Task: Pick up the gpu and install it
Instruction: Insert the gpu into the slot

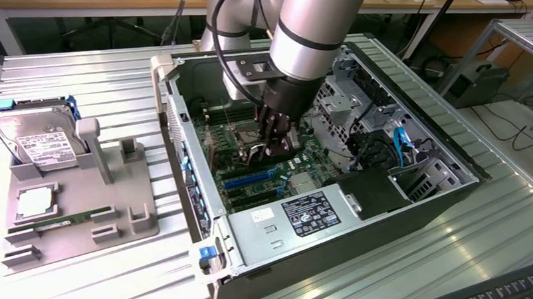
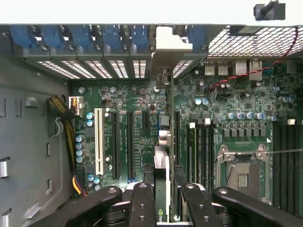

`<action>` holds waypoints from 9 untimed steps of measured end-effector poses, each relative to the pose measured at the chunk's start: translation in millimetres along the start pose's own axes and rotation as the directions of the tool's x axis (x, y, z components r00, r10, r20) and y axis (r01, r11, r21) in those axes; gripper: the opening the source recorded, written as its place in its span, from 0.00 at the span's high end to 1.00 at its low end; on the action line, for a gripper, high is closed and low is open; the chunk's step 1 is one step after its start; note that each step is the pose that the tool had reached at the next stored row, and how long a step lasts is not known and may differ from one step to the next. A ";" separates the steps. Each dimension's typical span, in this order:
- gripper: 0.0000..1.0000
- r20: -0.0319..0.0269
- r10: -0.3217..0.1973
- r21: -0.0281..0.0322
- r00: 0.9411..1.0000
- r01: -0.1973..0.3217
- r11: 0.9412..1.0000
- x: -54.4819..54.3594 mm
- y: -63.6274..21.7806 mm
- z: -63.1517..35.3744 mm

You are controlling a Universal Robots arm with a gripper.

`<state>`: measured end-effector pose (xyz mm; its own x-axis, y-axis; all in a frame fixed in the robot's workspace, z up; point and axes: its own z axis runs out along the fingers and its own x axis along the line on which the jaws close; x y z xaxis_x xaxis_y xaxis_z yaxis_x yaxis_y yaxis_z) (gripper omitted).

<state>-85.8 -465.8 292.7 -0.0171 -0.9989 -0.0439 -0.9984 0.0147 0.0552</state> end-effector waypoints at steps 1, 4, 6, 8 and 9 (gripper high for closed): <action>0.74 0.000 0.000 0.000 1.000 0.000 1.000 0.1 0.9 1.7; 0.74 0.000 0.000 0.001 1.000 0.000 1.000 0.4 5.0 7.5; 0.74 0.000 0.000 0.002 1.000 0.000 1.000 0.6 5.6 11.1; 0.74 0.000 0.000 0.002 1.000 0.000 1.000 0.8 5.3 15.1; 0.74 0.000 0.000 0.003 1.000 0.000 1.000 0.9 5.3 17.3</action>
<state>-92.0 -465.8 275.7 -0.0168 -0.9989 -0.0440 -0.9985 0.0145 0.0523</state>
